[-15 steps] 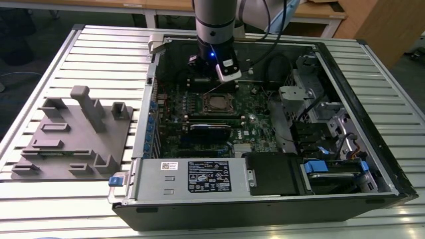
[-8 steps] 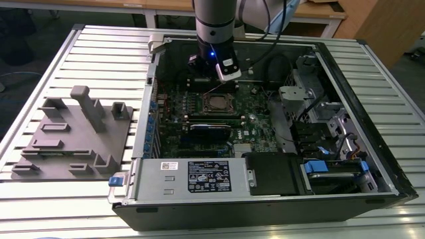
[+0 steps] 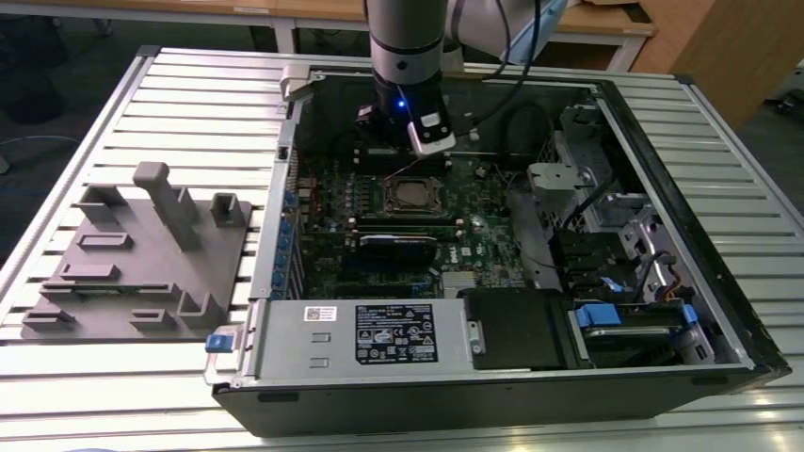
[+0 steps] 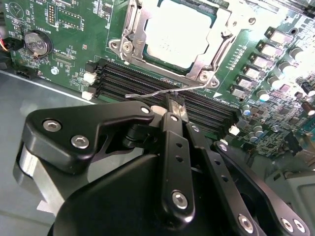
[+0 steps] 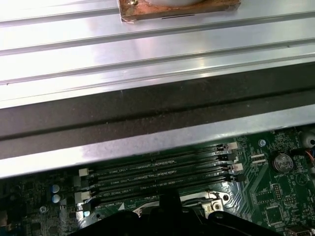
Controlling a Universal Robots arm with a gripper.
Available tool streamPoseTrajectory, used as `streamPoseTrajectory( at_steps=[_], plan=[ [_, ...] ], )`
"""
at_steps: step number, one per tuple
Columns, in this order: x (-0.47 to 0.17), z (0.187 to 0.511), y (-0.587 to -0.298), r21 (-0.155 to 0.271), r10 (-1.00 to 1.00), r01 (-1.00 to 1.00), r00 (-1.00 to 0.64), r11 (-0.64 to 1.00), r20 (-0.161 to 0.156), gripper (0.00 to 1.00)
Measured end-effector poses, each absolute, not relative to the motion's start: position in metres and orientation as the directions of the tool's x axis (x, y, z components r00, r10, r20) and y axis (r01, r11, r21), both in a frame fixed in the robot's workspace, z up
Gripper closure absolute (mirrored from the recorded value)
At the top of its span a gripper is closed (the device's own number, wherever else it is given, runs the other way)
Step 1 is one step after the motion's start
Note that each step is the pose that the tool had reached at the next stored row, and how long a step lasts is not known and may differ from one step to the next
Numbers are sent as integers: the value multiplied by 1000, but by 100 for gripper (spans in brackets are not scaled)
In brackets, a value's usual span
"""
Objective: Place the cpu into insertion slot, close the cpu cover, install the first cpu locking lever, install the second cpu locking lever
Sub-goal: 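Install the first cpu locking lever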
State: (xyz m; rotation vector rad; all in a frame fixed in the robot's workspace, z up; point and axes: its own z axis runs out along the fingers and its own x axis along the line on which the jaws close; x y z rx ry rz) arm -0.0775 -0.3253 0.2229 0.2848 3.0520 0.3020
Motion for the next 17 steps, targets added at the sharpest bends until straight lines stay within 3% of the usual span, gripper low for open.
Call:
streamPoseTrajectory(
  at_steps=[17],
  plan=[
    [-76, 215, -325, 200, 222, 208, -974, 957, -47, 89]
  ],
)
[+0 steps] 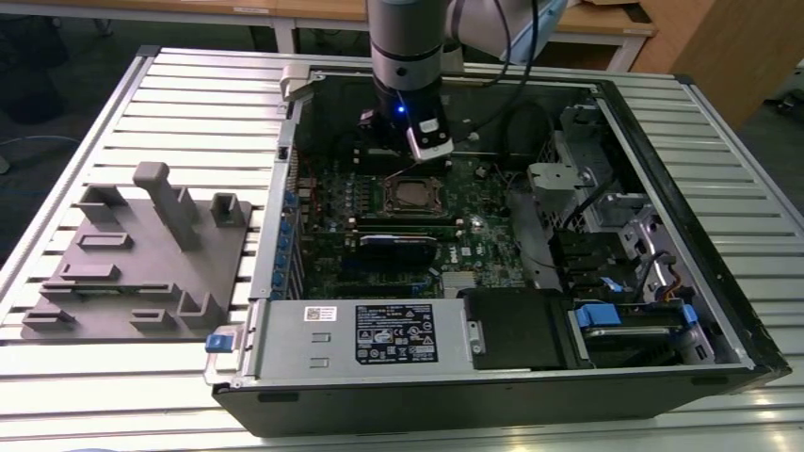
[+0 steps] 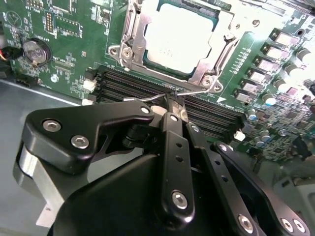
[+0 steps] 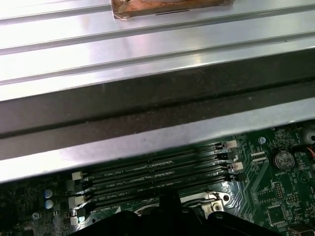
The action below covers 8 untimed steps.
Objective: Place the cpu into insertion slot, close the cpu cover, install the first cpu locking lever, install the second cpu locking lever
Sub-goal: 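Install the first cpu locking lever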
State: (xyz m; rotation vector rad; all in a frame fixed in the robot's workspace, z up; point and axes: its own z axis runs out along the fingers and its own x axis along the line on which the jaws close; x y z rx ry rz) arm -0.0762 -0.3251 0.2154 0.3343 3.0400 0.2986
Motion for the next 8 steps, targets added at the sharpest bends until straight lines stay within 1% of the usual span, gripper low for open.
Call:
streamPoseTrajectory(
  at_steps=[8],
  plan=[
    [-68, 214, -325, 200, 248, 234, -968, 952, -47, 89]
  ],
)
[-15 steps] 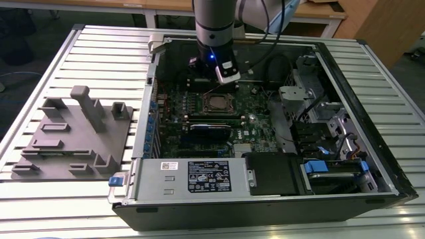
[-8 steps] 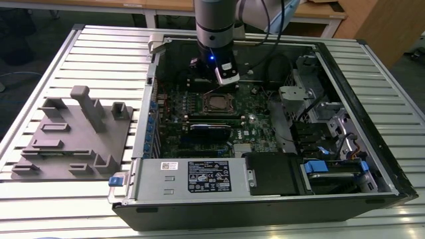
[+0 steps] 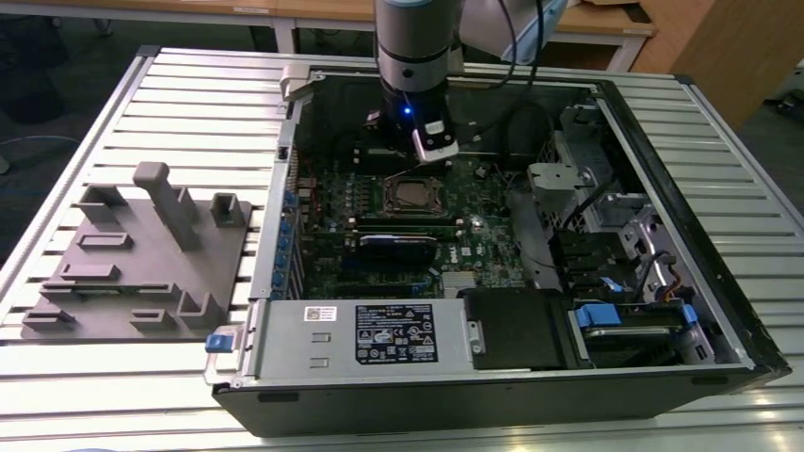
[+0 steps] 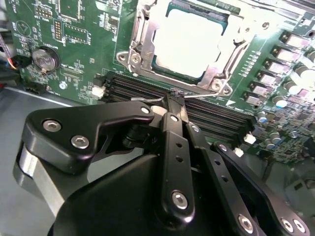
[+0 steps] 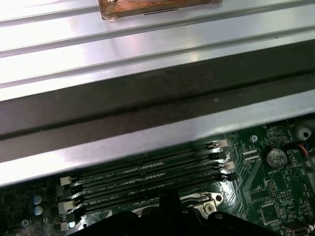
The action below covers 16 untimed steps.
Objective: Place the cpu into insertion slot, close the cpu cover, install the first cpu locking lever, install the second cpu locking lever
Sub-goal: 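Install the first cpu locking lever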
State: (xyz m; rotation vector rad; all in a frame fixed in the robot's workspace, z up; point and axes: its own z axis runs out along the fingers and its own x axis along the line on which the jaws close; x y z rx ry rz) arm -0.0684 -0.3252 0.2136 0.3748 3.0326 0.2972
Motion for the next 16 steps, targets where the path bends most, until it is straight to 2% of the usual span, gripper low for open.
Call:
streamPoseTrajectory(
  at_steps=[16],
  plan=[
    [-65, 209, -323, 200, 296, 281, -954, 939, -47, 89]
  ],
)
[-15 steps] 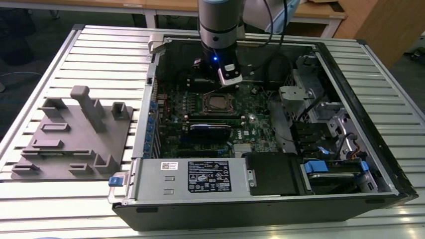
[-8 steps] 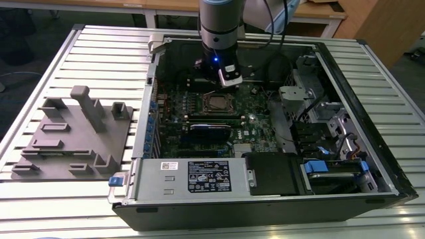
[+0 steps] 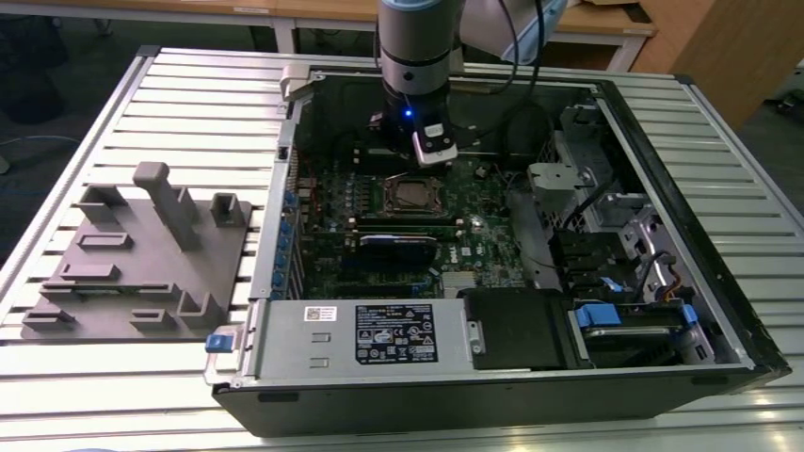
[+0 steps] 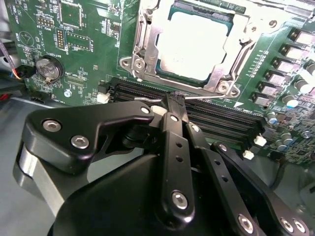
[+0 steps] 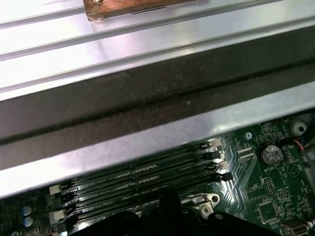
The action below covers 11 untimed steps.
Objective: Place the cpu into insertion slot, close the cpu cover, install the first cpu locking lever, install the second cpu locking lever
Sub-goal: 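Install the first cpu locking lever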
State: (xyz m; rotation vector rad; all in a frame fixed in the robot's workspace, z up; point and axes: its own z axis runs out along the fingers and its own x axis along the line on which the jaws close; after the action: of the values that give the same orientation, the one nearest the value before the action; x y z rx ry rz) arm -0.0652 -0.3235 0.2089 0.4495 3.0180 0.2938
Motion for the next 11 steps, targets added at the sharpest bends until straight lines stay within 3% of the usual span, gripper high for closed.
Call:
streamPoseTrajectory(
  at_steps=[11],
  plan=[
    [-65, 209, -321, 199, 303, 288, -952, 937, -47, 89]
  ],
)
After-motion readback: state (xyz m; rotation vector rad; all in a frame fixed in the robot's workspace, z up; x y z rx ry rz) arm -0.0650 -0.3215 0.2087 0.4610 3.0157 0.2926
